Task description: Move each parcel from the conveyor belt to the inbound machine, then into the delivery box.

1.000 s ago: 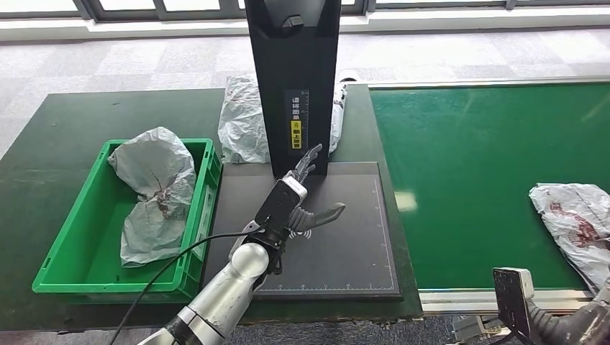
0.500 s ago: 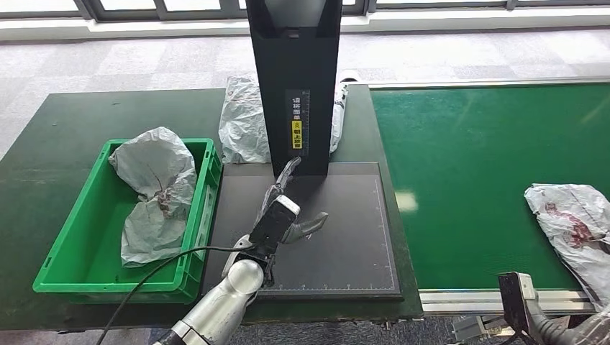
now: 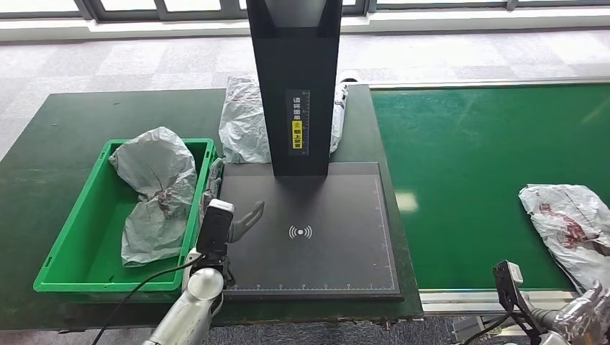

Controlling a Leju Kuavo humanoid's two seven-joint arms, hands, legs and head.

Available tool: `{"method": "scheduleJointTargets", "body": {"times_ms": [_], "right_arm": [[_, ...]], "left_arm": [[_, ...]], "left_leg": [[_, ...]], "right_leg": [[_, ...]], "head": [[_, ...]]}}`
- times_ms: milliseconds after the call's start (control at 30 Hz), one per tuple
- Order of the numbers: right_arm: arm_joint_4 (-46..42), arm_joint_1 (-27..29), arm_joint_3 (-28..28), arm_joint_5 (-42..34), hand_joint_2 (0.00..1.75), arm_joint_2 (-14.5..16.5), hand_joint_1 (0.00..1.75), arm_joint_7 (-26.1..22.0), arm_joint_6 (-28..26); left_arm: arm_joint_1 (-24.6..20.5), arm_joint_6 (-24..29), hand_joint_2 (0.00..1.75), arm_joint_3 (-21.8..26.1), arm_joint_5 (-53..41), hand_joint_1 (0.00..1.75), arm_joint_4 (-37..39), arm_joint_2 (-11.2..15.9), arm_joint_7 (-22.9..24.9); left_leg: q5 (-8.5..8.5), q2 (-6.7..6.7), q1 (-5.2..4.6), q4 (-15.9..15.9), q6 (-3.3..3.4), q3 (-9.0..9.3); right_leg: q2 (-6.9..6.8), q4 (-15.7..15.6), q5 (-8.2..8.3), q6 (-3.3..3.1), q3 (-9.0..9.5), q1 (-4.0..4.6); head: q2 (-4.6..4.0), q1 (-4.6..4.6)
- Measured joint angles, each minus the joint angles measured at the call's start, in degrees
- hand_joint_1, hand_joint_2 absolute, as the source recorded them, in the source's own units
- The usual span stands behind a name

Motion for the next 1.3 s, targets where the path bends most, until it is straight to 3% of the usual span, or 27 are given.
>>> {"method": "scheduleJointTargets", "body": {"times_ms": [367,900,1300], "right_arm": [[12.55,-5.76,5.24,0.02,1.75,-6.79,0.00,5.27,1.70],[25.37,-11.29,9.26,0.02,1.75,-11.64,0.00,7.75,0.37],[35.31,-16.58,13.35,-0.31,1.75,-15.23,0.00,8.04,-1.98]], "left_arm": [[1.70,0.77,1.75,3.50,0.24,0.00,-2.70,1.11,-0.68],[2.18,1.02,1.75,5.33,1.39,0.00,-3.50,1.69,-2.16],[2.64,-4.56,1.75,3.49,0.21,0.00,-3.62,1.91,-5.06]], "left_leg": [[0.01,-0.05,-0.01,0.01,0.02,-0.02],[0.02,-0.09,-0.01,0.01,0.01,-0.03],[0.02,-0.08,-0.01,0.02,0.02,-0.01]], "right_leg": [[-0.07,-0.01,0.01,0.02,0.02,-0.01],[-0.09,0.00,0.01,0.02,0.02,-0.01],[-0.08,0.00,0.02,0.02,0.01,-0.01]], "head": [[0.02,0.00],[0.00,0.00],[0.00,-0.01]]}}
